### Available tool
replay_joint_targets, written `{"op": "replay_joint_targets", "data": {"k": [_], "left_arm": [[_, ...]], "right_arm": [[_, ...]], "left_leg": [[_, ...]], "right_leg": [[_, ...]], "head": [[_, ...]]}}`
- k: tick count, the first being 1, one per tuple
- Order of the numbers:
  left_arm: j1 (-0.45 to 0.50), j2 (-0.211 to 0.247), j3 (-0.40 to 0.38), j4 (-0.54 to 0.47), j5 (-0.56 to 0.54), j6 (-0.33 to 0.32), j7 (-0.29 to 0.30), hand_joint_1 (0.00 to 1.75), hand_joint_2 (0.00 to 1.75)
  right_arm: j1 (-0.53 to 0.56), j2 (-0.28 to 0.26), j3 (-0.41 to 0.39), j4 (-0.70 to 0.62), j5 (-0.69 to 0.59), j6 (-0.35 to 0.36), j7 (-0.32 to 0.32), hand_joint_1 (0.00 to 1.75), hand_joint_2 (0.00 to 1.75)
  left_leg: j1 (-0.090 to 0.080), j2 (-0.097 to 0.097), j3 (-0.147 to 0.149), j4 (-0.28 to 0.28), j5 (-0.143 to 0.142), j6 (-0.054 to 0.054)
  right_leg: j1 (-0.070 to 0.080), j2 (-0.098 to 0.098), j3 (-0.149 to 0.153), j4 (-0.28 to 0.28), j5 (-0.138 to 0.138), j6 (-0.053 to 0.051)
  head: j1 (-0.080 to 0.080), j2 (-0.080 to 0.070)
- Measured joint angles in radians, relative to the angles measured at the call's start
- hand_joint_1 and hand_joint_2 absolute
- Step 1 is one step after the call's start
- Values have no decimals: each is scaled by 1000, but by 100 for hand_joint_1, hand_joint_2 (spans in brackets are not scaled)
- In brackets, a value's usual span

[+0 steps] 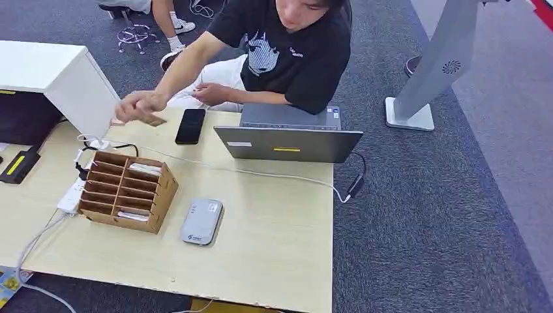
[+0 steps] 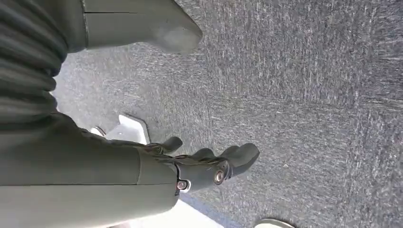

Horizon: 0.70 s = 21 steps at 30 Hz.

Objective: Pass the card to the sensor for recognition and then transmit it.

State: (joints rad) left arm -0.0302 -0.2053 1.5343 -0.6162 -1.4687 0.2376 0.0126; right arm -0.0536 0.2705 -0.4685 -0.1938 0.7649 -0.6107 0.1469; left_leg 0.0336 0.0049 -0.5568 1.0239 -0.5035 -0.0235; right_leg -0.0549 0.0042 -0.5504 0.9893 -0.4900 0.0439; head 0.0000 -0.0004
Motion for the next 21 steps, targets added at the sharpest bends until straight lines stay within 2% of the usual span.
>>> {"op": "replay_joint_targets", "data": {"k": [2, 5, 9, 16, 21], "left_arm": [[-6, 10, 0, 49, 0, 16, 3, 0, 175], [-19, 20, -1, 133, -21, 99, 28, 0, 175], [-35, 23, -15, 220, -34, 171, 61, 0, 175], [-57, 10, -22, 314, -32, 226, 77, 0, 175], [-68, -18, -31, 347, -38, 256, 126, 0, 175]], "right_arm": [[0, 0, 0, 0, -2, 0, 0, 0, 175], [-4, 0, 0, 0, -5, -6, -2, 0, 175], [-13, 0, 0, 0, -13, -10, -2, 0, 175], [-23, 0, 0, 0, -9, -23, 2, 0, 175], [-31, 0, 0, 0, 1, -24, 7, 0, 175]], "left_leg": [[0, 0, 0, 0, 0, 0], [0, 0, 0, 0, 0, 0], [0, 0, 0, 0, 0, 0], [0, 0, 0, 0, 0, 0], [0, 0, 0, 0, 0, 0]], "right_leg": [[0, 0, 0, 0, 0, 0], [0, 0, 0, 0, 0, 0], [0, 0, 0, 0, 0, 0], [0, 0, 0, 0, 0, 0], [0, 0, 0, 0, 0, 0]], "head": [[0, 0], [0, 0], [0, 0], [0, 0], [0, 0]]}}
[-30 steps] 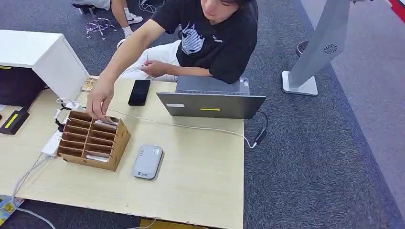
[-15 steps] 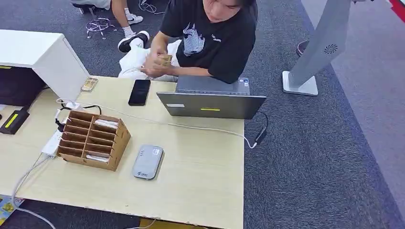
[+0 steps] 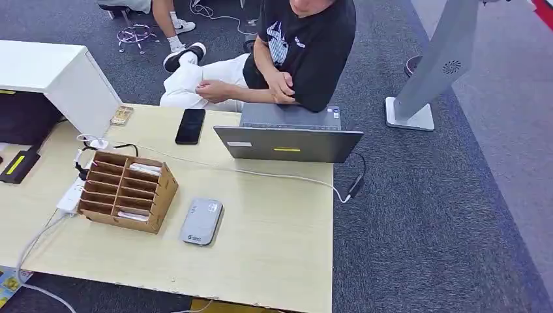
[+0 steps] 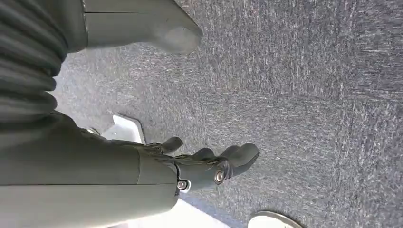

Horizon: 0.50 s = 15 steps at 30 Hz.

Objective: Pass the card to the sensor for recognition and then transmit it.

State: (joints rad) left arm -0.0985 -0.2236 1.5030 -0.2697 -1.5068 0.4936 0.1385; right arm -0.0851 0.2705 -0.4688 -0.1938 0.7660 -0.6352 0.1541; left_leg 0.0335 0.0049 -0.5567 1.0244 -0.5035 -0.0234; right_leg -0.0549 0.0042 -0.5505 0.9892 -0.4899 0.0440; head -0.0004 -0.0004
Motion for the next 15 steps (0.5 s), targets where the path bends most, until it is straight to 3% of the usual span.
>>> {"op": "replay_joint_targets", "data": {"k": [8, 15], "left_arm": [[-3, -26, -120, 28, -3, -18, 49, 0, 175], [4, -27, -254, 34, -3, -33, 75, 0, 175]], "right_arm": [[-5, 0, 0, 0, 0, 0, 15, 0, 175], [-8, -1, -10, 0, -24, 5, 71, 0, 175]], "left_leg": [[0, 0, 0, 0, 0, 0], [0, 0, 0, 0, 0, 0]], "right_leg": [[0, 0, 0, 0, 0, 0], [0, 0, 0, 0, 0, 0]], "head": [[0, 0], [0, 0]]}}
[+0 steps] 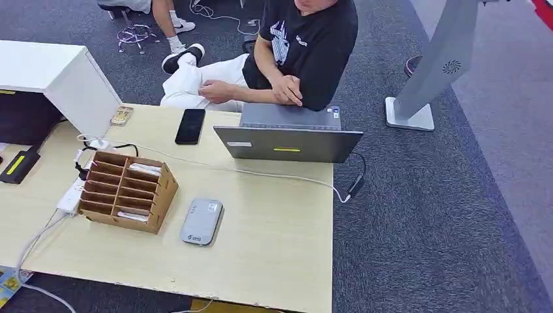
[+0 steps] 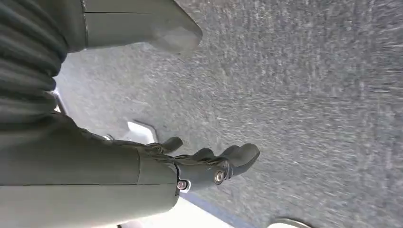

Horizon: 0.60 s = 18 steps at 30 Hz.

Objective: Pass the card to the sensor for recognition and then transmit it.

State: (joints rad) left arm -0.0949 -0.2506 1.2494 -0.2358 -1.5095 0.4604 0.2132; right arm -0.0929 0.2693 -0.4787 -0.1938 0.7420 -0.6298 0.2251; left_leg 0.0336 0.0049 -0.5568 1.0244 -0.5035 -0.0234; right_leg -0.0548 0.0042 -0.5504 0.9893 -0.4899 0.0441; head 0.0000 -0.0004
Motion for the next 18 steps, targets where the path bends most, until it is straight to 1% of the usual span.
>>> {"op": "replay_joint_targets", "data": {"k": [2, 3, 4, 5, 6, 7, 8, 9, 10, 13, 18], "left_arm": [[1, 0, -25, 0, 0, 4, 5, 0, 175], [2, 1, -36, 0, 0, -3, 2, 0, 175], [7, 14, -43, 0, 1, -24, -13, 0, 175], [13, 23, -47, 0, 3, -51, -33, 0, 175], [18, 35, -50, 0, 3, -66, -48, 0, 175], [26, 41, -54, 1, 4, -70, -56, 0, 175], [31, 46, -58, 1, 4, -72, -58, 0, 175], [39, 55, -63, 1, 5, -72, -58, 0, 175], [44, 60, -74, 1, 10, -76, -58, 0, 175], [56, 75, -123, 1, 57, -91, -67, 0, 175], [71, 93, -211, 1, 174, -120, -79, 0, 175]], "right_arm": [[1, 0, -8, -1, -4, -3, 8, 0, 175], [12, -2, -20, -11, 28, -3, -4, 0, 175], [37, -18, -32, -22, 62, 7, -47, 0, 175], [71, -32, -44, -39, 90, 48, -103, 0, 175], [115, -36, -52, -90, 120, 120, -112, 0, 175], [175, -29, -66, -201, 160, 233, -75, 0, 175], [225, -20, -82, -286, 202, 301, -47, 0, 175], [263, -13, -105, -347, 235, 339, -30, 0, 175], [290, -10, -122, -399, 248, 359, -28, 0, 175], [335, -1, -125, -502, 217, 384, -29, 0, 175], [348, 1, -118, -567, 139, 407, -45, 0, 175]], "left_leg": [[0, 0, 0, 0, 0, 0], [0, 0, 0, 0, 0, 0], [0, -1, 0, 0, 0, 0], [0, -2, 1, 0, -1, 1], [0, -3, 1, 0, -2, 2], [0, -5, 1, 0, -2, 2], [0, -7, 0, 0, -2, 2], [0, -7, 0, 0, -3, 1], [0, -5, 0, 0, -4, 1], [0, -3, 1, 0, -5, 1], [0, -3, 3, 0, -5, 1]], "right_leg": [[0, 0, 0, 0, 0, 0], [0, 0, 0, 0, 0, 0], [0, -1, 0, -1, -1, 0], [0, -2, 1, -1, -2, 3], [0, -3, 3, -1, -3, 2], [0, -6, 4, -1, -5, 2], [0, -8, 4, 0, -5, 2], [0, -7, 4, 0, -5, 2], [0, -5, 3, 0, -5, 2], [0, -3, 3, 0, -6, 2], [0, -3, 5, -1, -6, 2]], "head": [[0, 0], [0, 0], [0, 0], [0, 0], [-1, 0], [0, 0], [-1, 0], [1, 0], [1, 0], [0, 0], [0, 0]]}}
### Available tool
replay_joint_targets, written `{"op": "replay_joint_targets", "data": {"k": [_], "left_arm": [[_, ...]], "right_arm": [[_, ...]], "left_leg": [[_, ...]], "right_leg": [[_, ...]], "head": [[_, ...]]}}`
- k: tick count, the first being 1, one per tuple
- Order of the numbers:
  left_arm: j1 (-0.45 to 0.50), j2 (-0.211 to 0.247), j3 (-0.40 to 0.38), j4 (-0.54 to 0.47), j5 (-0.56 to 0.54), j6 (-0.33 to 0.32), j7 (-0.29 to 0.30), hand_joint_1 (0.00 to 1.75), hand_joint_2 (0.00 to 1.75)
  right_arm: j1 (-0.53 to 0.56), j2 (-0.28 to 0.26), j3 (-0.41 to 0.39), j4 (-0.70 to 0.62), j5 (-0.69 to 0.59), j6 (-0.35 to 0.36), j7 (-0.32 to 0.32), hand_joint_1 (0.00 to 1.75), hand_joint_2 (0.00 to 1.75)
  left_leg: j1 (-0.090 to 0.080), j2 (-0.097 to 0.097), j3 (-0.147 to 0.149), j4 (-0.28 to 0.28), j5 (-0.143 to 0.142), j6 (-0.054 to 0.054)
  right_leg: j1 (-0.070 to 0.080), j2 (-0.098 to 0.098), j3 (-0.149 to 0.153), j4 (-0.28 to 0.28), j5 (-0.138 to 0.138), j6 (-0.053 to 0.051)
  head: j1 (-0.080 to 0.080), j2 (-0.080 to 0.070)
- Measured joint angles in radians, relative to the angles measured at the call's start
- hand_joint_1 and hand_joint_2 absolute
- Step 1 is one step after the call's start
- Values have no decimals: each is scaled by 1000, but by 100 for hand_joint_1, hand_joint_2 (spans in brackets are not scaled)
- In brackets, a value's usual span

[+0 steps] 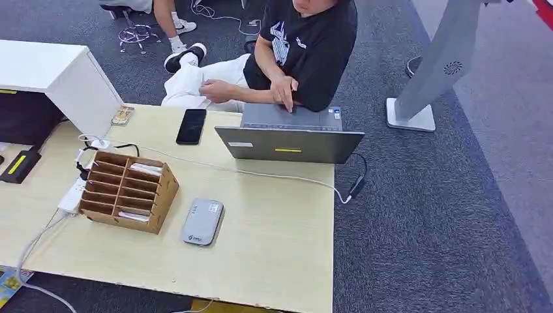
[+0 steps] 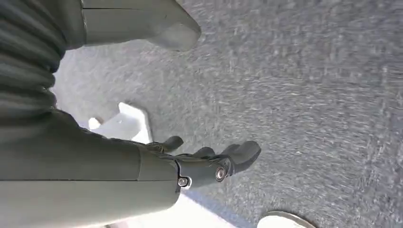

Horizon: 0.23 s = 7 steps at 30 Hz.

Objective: Pass the card to the sensor for recognition and then transmit it.

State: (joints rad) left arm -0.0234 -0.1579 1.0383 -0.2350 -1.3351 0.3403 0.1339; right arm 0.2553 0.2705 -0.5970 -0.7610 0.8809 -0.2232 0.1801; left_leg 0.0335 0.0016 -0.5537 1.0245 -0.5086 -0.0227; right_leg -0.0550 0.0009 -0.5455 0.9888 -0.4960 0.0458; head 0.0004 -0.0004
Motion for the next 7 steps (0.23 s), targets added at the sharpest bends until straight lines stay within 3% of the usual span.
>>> {"op": "replay_joint_targets", "data": {"k": [7], "left_arm": [[21, 26, -128, -3, 177, -45, -18, 0, 175]], "right_arm": [[3, -6, 48, -10, -117, 29, -23, 0, 175]], "left_leg": [[0, 0, 1, 0, 0, 0]], "right_leg": [[0, 0, 0, 0, 0, 0]], "head": [[0, 0]]}}
